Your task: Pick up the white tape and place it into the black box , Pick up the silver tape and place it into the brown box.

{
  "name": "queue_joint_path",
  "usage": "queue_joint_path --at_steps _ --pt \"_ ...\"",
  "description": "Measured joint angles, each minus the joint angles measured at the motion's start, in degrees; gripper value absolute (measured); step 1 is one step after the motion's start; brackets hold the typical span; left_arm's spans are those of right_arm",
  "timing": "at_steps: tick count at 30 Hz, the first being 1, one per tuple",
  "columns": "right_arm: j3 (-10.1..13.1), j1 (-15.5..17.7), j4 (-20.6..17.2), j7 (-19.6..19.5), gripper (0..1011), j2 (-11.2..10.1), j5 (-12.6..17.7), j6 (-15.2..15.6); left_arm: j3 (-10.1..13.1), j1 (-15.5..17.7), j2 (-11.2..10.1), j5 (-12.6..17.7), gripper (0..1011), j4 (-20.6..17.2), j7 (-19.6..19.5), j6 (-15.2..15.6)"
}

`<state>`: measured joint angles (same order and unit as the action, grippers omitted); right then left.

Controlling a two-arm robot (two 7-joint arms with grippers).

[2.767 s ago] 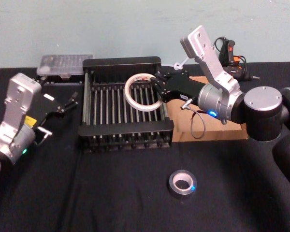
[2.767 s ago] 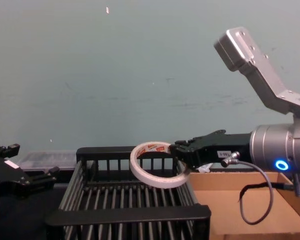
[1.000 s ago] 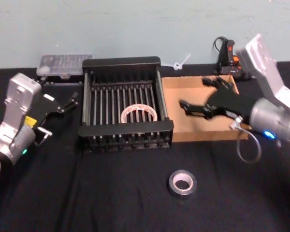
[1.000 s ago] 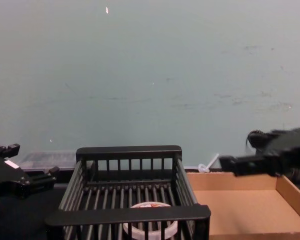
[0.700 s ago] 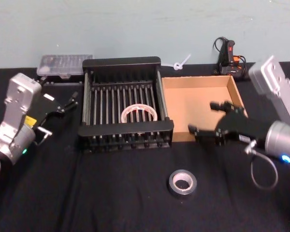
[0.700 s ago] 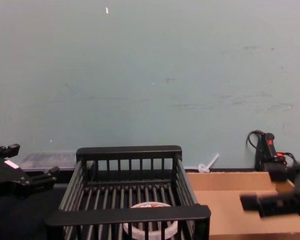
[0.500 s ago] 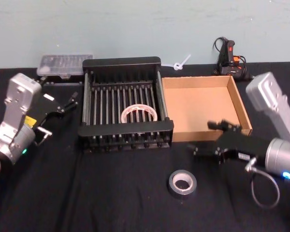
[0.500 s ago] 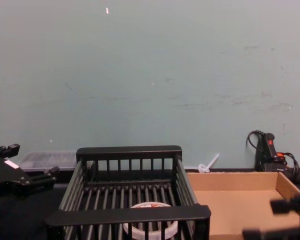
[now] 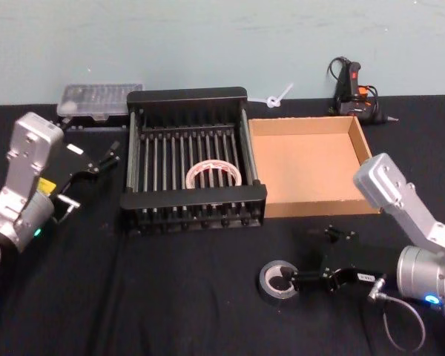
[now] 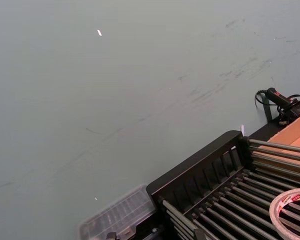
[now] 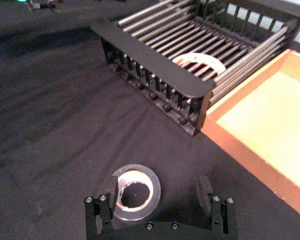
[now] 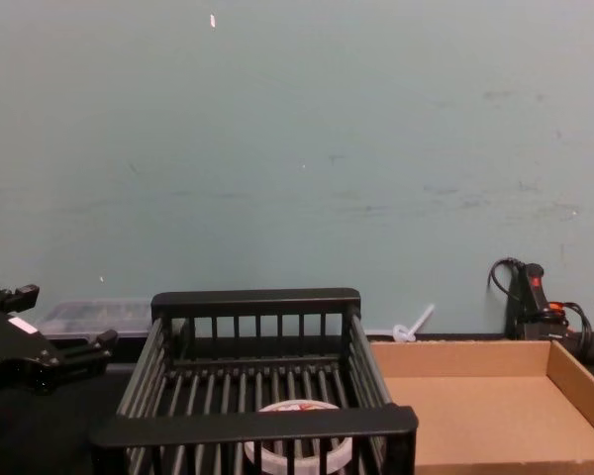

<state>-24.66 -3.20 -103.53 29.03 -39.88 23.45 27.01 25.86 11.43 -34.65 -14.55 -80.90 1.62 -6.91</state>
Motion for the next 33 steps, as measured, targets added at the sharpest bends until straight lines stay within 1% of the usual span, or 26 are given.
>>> queue_joint_path --at_steps 6,16,25,33 --pt "-2.0 -1.2 1.5 -0.2 1003 -0.1 -0.9 -0.4 0.0 0.0 0.0 0.0 1001 0.0 0.0 0.0" --pt "-4.3 -3.3 4.0 -0.5 1003 1.1 -2.4 -0.7 0.0 0.0 0.0 0.0 1001 0.0 0.0 0.0" --pt "-5.7 -4.4 5.6 -0.4 1002 1.8 -3.7 -0.7 0.0 0.0 0.0 0.0 1001 0.0 0.0 0.0" --pt "-6.4 -5.2 7.0 -0.4 1003 2.7 -4.8 -0.7 0.0 0.0 0.0 0.0 1001 0.0 0.0 0.0"
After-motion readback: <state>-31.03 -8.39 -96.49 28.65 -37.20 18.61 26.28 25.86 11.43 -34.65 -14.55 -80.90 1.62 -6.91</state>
